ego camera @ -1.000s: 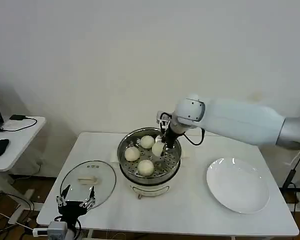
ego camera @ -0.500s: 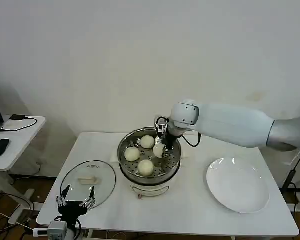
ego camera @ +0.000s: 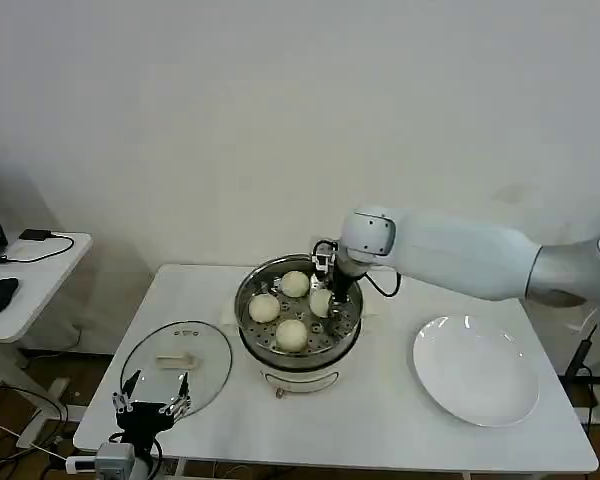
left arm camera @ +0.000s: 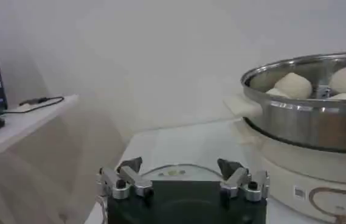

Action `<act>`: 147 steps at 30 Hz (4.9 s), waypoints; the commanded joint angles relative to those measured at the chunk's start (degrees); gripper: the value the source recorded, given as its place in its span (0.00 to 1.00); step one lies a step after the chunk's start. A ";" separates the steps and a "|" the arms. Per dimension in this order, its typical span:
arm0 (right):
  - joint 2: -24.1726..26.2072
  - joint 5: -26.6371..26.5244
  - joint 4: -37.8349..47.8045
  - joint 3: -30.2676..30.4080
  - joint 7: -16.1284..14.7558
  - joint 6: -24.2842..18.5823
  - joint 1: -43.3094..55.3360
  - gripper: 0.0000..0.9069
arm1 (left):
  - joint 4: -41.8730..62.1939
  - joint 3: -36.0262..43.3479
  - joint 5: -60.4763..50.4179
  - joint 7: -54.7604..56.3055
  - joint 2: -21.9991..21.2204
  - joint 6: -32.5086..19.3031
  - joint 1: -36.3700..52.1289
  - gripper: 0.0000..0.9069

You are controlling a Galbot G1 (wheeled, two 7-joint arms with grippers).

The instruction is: Take steamed baozi put them in steamer then cover it.

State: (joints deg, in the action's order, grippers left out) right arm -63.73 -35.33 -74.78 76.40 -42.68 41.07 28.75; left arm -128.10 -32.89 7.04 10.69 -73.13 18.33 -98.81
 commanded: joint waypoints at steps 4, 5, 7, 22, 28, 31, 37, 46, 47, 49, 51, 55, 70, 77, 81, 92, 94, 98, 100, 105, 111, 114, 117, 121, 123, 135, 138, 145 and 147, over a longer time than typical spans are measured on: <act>0.20 0.73 -0.21 -0.43 0.32 0.00 -0.21 1.00 | 0.09 -0.10 -0.01 0.01 -0.04 -0.01 0.07 1.00; 0.42 0.70 -0.45 -0.73 0.69 0.05 -0.02 1.00 | 0.10 -0.11 -0.01 0.02 -0.05 -0.01 0.08 1.00; 1.03 0.73 -1.10 -0.90 0.84 0.11 0.70 1.00 | 0.15 -0.07 0.01 0.01 -0.03 0.02 0.15 1.00; 18.30 -2.39 -23.22 -11.18 23.89 -3.82 -1.17 1.00 | 0.43 0.03 1.33 -0.03 0.33 -0.05 0.37 1.00; 29.07 -0.44 -28.18 -35.63 39.33 -13.21 -22.07 1.00 | 0.57 0.14 0.40 0.00 -0.52 -0.95 -0.14 1.00; 32.17 4.09 -31.09 -53.58 43.33 -20.86 -40.73 1.00 | 1.33 -0.53 -0.25 -0.10 -0.44 -2.54 -0.22 1.00; 24.74 13.69 -35.23 -92.32 44.46 -31.28 -81.33 1.00 | 1.47 -0.82 -0.45 1.37 -0.56 -2.97 -0.63 1.00; 5.43 18.73 -36.93 -123.97 35.94 -46.00 -109.12 1.00 | 4.91 -1.06 -11.84 0.91 0.75 -4.34 -0.54 1.00; 3.18 18.47 -37.32 -125.94 35.16 -46.72 -110.89 1.00 | 5.65 -1.17 -14.05 0.45 0.84 -4.95 -0.37 1.00; -0.53 17.94 -37.69 -128.84 32.48 -47.90 -113.96 1.00 | 6.76 -1.29 -18.29 -1.12 1.23 -6.51 -0.32 1.00; -5.05 16.80 -38.16 -133.01 30.24 -48.04 -117.76 1.00 | 7.92 -1.51 -26.05 -1.89 1.46 -8.52 -0.37 1.00; -8.10 15.67 -38.28 -136.17 27.82 -48.62 -123.62 1.00 | 11.43 -2.59 -42.27 -0.82 2.24 -11.25 -0.19 1.00; -11.74 16.69 -38.59 -138.37 29.01 -48.19 -124.29 1.00 | 24.10 -0.20 -70.31 1.90 7.20 -14.58 6.12 1.00; -12.38 16.26 -38.30 -139.72 31.07 -47.70 -123.80 1.00 | 29.23 2.68 -71.72 -0.21 8.74 -14.16 10.45 1.00; -12.82 16.42 -38.86 -140.07 31.07 -47.86 -124.57 1.00 | 32.73 3.84 -71.69 -0.56 9.48 -14.10 12.85 1.00; -13.90 16.52 -39.61 -140.61 31.47 -48.07 -125.60 1.00 | 35.53 6.30 -71.58 -1.14 10.26 -13.72 18.27 1.00; -14.01 16.51 -39.72 -140.66 31.47 -48.07 -125.71 1.00 | 35.34 6.41 -71.51 -1.25 10.35 -13.49 18.70 1.00; -14.37 16.62 -39.79 -140.60 31.50 -48.19 -125.79 1.00 | 35.50 7.05 -71.05 -1.69 10.82 -13.19 19.85 1.00; -14.58 16.72 -39.86 -140.49 31.45 -48.25 -125.84 1.00 | 35.89 7.36 -70.98 -1.72 10.86 -13.18 20.34 1.00; -14.89 16.65 -40.20 -140.61 31.53 -48.24 -126.10 1.00 | 37.58 8.33 -71.11 -1.79 10.97 -13.11 21.97 1.00; -14.94 16.46 -40.21 -141.26 31.53 -48.36 -126.47 1.00 | 38.52 8.64 -71.05 -1.81 11.38 -13.04 23.71 1.00; -15.19 16.51 -40.07 -141.18 31.52 -48.41 -126.47 1.00 | 38.94 8.91 -71.04 -1.98 11.49 -12.90 24.46 1.00; -15.34 16.48 -40.21 -141.11 31.41 -48.44 -126.48 1.00 | 39.82 9.21 -71.02 -2.03 11.58 -12.90 25.39 1.00; -15.31 16.35 -40.33 -141.41 31.36 -48.44 -126.53 1.00 | 41.31 9.58 -71.07 -2.05 11.78 -12.93 26.48 1.00; -15.28 16.24 -40.36 -141.62 31.35 -48.44 -126.60 1.00 | 42.05 9.60 -71.15 -1.96 11.78 -12.95 27.23 1.00; -15.23 16.11 -40.17 -141.99 31.33 -48.27 -126.50 1.00 | 45.69 10.74 -72.15 -1.49 10.85 -13.13 30.49 0.00; -15.14 15.99 -40.08 -141.99 31.34 -48.18 -126.48 1.00 | 46.31 10.94 -72.33 -1.52 10.72 -13.18 30.76 0.00; -14.92 15.82 -40.10 -142.04 31.38 -47.97 -126.28 1.00 | 46.64 10.90 -72.91 -1.11 10.22 -13.53 30.12 0.00; -14.89 15.73 -40.13 -142.10 31.38 -47.94 -126.23 1.00 | 46.32 10.88 -73.18 -0.89 10.03 -13.59 29.58 0.00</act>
State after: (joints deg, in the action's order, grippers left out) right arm -78.67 -19.50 -114.84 -65.59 -11.34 -6.94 -97.52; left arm -82.41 -21.99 -65.40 9.35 -62.85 4.82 -69.28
